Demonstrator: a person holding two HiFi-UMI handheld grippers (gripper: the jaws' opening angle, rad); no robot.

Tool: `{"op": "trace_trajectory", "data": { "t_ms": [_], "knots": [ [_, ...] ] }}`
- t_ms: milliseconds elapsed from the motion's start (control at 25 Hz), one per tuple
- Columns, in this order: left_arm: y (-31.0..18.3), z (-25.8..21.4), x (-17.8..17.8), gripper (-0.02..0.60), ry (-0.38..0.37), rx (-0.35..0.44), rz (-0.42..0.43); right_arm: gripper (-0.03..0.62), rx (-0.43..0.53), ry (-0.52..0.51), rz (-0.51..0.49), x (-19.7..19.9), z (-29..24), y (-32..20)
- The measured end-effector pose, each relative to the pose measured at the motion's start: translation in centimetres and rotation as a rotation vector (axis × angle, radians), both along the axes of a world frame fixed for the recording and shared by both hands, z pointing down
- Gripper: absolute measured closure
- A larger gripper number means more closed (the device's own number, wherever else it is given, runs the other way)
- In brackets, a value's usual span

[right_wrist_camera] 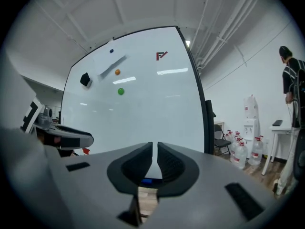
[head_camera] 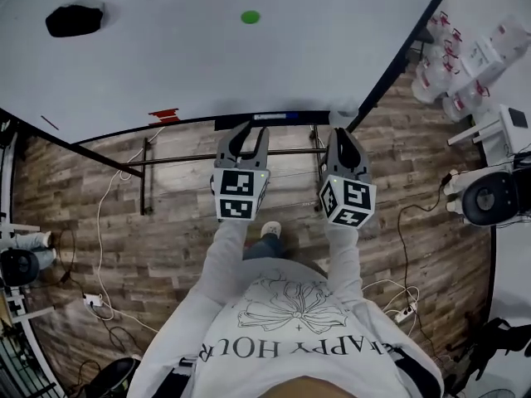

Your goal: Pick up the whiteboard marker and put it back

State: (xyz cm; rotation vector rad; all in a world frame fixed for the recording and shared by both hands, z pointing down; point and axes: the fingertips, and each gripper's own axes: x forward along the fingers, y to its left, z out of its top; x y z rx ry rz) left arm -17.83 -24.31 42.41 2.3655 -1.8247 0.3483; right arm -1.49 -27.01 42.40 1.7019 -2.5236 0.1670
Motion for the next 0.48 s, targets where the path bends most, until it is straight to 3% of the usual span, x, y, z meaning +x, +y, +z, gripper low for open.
{"op": "trace_trajectory", "data": {
  "t_ms": [480],
  "knots": [
    [-5.9,6.5,3.9,0.472,-0.392,-0.154,0.279,0.58,-0.076,0.031,0.058,1.8,3.4,-3.2]
  ]
}}
